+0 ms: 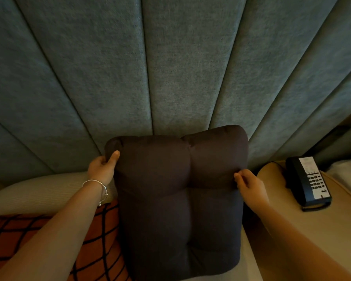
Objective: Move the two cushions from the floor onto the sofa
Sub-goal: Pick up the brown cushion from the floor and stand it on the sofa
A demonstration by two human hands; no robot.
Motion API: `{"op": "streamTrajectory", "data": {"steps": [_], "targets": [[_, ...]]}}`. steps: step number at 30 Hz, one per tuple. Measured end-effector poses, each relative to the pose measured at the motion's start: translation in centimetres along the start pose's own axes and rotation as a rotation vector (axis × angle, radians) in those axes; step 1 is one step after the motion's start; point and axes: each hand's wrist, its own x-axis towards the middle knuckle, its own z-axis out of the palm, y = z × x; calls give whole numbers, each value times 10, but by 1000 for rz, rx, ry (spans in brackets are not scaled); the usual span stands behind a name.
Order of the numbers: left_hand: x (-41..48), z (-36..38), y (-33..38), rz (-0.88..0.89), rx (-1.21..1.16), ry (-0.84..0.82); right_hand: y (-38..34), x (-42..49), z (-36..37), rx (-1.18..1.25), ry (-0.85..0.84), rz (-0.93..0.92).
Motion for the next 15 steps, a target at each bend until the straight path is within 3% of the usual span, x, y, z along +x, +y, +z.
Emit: {"op": "streamTrajectory", "data": {"steps": [4,6,11,15], "targets": [[-1,1,-1,5,24,8,2,9,2,345,56,347],[-2,2,-1,15,20,18,5,11,0,408,89,436],[-5,3,-1,25,2,32,0,7,-4,535,167,390],[-5,3,-1,21,6,29,-15,6,-7,821,64,424]]}}
